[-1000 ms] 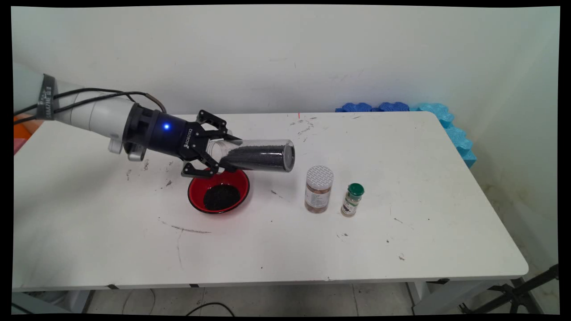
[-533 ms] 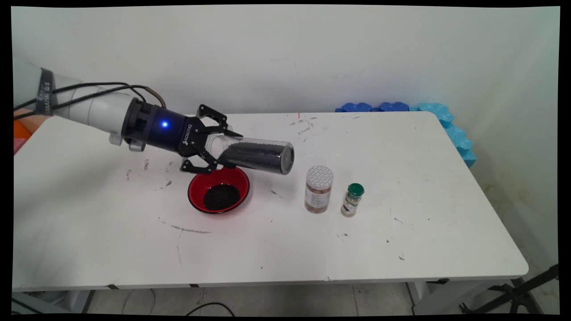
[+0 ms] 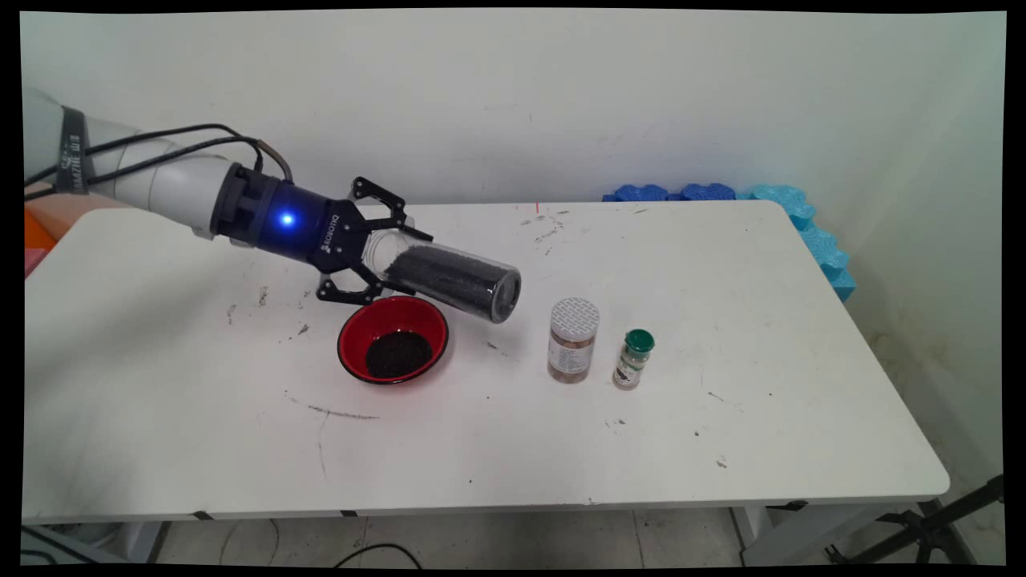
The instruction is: Pour the black seasoning powder in the red bowl
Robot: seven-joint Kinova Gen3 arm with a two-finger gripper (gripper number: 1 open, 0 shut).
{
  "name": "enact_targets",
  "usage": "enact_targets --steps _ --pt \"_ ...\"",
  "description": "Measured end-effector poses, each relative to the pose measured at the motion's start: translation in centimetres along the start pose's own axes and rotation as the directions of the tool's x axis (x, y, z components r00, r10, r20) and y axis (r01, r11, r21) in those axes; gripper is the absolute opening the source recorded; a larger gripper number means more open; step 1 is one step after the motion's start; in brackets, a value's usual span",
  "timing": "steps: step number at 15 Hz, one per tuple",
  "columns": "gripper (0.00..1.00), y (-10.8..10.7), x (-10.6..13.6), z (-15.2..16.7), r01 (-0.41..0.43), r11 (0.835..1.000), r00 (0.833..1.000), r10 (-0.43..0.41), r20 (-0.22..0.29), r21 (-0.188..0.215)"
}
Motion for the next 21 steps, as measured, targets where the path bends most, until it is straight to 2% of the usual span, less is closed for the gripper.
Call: enact_targets --steps 6,8,12,15,18,21 --pt "0.00 1.0 -0.5 -0.7 -0.177 0.984 0.984 0.177 -0.012 0.005" --pt "0.00 1.4 -0.7 -1.0 -0.244 0.970 0.970 0.244 -0.014 0.005" --pt "0.00 2.1 -1.1 -1.3 -0.378 0.926 0.926 0.378 -0.018 0.005" --pt "0.00 2.7 -1.5 -1.5 -0.495 0.869 0.868 0.495 -0.018 0.005" --pt "0.00 3.2 -1.9 -1.6 -0.610 0.792 0.792 0.610 -0.013 0.007" --pt "0.00 3.7 -2.3 -1.6 -0.725 0.689 0.689 0.725 -0.008 0.008"
